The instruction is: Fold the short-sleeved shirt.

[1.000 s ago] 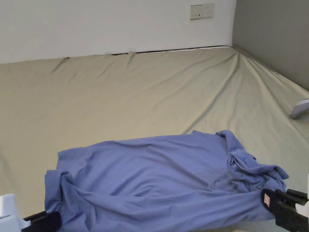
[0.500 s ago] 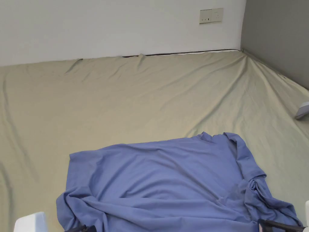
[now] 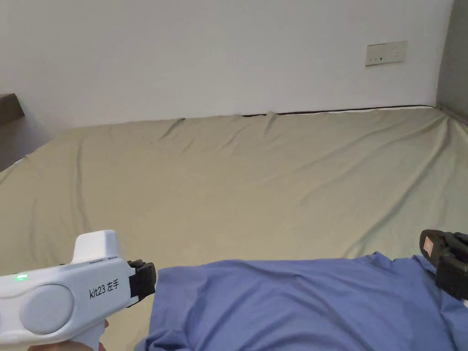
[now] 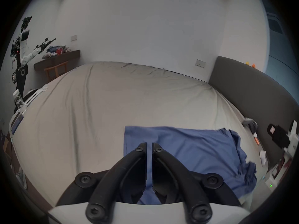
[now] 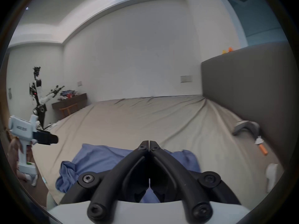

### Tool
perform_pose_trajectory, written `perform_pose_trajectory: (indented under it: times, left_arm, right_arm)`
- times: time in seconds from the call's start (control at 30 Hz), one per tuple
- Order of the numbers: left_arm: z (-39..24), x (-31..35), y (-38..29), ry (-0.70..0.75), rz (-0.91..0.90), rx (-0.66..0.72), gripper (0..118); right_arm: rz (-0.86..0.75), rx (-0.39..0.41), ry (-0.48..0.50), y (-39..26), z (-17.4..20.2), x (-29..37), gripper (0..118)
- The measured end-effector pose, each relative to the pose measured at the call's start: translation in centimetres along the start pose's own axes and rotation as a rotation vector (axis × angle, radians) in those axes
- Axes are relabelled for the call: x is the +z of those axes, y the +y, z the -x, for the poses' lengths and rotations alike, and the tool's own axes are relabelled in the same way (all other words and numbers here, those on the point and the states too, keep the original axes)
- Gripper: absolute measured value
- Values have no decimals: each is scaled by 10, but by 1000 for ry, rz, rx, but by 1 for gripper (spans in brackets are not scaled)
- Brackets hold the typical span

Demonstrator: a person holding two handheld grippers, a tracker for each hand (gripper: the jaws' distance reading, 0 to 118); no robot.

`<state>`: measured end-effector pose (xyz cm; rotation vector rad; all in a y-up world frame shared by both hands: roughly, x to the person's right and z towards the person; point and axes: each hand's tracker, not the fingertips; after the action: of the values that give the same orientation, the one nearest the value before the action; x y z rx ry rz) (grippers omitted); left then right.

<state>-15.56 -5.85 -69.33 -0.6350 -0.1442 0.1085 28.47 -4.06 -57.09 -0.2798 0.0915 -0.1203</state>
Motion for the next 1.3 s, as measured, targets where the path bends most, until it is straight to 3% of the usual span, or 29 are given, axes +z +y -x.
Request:
perform_pose_trajectory:
  times: [0.13, 0.17, 0.2, 0.27, 0.3, 0.37, 0.53, 0.57, 0.63, 0.67, 0.7, 0.8, 1.0, 1.03, 1.07, 1.1, 1.13, 1.17, 1.3]
  left_arm:
    - [11, -68, 21, 3, 88, 11, 4]
    - [13, -88, 23, 9, 104, 1, 19]
    - [16, -104, 23, 9, 129, 0, 46]
    - [21, -143, 20, 32, 209, -3, 111]
    - [21, -160, 16, 64, 247, -17, 116]
    - [20, -178, 10, 74, 252, -41, 104]
    - [13, -211, -13, 85, 346, -91, 101]
    - [9, -206, -14, 99, 303, -132, 94]
    - [3, -197, -12, 64, 288, -158, 60]
    - [-1, -194, -10, 18, 283, -163, 31]
    - [-2, -190, -7, 7, 284, -158, 18]
    - [-12, -190, -9, -15, 302, -188, 9]
    - [-24, -185, -20, -40, 299, -192, 7]
    - [-23, -186, -21, -39, 299, -193, 7]
    - [-22, -188, -21, -31, 299, -182, 7]
    - [-21, -189, -22, -32, 297, -176, 7]
    - [-18, -189, -23, -34, 289, -160, 7]
    - [-16, -190, -24, -34, 281, -123, 7]
    - [-15, -189, -28, -31, 259, -95, 6]
  right_arm:
    - [43, -24, 2, -9, -12, -43, 0]
    - [57, -25, 15, -11, -15, -52, 0]
    - [70, -31, 28, -13, -19, -60, 0]
    - [99, -42, 53, -20, -26, -77, 0]
    - [101, -39, 50, -22, -28, -83, 0]
    - [119, -24, 37, -25, -29, -92, 0]
    - [142, -22, 24, -31, -36, -105, 0]
    - [148, -22, 24, -31, -38, -105, 0]
    - [151, -21, 21, -32, -39, -101, 0]
    - [148, -21, 19, -32, -40, -99, 0]
    - [147, -22, 19, -32, -41, -98, 0]
    - [142, -40, 1, -34, -44, -90, 0]
    - [142, -33, -66, -24, -52, -74, 4]
    - [146, -31, -78, -21, -53, -73, 19]
    - [161, -29, -89, -18, -59, -75, 56]
    - [184, -25, -112, -18, -64, -81, 86]
    - [220, -31, -138, -18, -71, -87, 107]
    - [256, -34, -156, -18, -81, -94, 113]
    - [419, -7, -207, -22, -98, -135, 112]
